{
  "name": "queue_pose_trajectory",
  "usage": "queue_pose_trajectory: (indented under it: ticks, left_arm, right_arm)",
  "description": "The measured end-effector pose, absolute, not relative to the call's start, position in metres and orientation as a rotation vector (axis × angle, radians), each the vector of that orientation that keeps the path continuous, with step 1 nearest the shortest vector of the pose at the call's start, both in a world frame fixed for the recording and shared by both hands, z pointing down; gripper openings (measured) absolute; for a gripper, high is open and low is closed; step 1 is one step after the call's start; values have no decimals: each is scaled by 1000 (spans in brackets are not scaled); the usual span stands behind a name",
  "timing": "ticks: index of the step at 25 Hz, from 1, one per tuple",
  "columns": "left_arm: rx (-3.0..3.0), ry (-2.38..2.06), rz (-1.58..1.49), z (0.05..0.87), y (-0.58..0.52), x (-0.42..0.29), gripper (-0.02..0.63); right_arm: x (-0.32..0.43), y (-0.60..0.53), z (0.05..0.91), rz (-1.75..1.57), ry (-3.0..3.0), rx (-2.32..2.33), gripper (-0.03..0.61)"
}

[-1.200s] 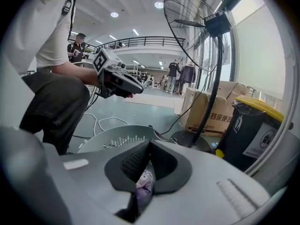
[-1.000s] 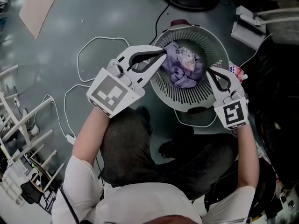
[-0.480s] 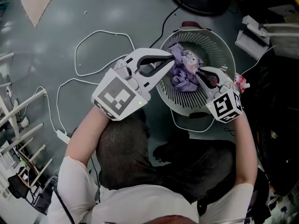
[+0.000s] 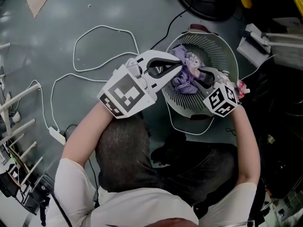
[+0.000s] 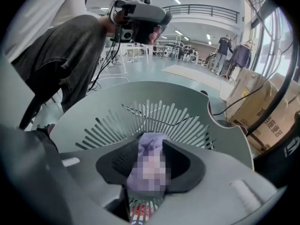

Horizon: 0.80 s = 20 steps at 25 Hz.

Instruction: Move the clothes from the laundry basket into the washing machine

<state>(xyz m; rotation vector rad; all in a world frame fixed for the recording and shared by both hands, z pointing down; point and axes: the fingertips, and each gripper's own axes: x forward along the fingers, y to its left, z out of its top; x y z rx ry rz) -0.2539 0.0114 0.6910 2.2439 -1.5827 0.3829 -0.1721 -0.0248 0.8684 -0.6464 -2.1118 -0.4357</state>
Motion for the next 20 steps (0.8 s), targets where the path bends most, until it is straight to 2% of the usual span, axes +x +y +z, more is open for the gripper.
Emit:
queue_pose_trajectory:
  ticks: [4,10,14,20]
  left_arm:
    - [2198,-1569,396,700,13,-255,6]
    - [2177,-1558,360,700,8,-252,6]
    - [2168,-1556,356,701,9,-250,6]
    - [2152,-1583,338,696,15,-252,6]
  right_arm:
    - [-175,-30,895,-470,-2042,-670,211]
    - [-173,-26,930,-595,-1929,-756,356]
    - [-177,-22,955,-642,-1882,-788,421]
    - [-179,-12,989,-636,-1771,-885,469]
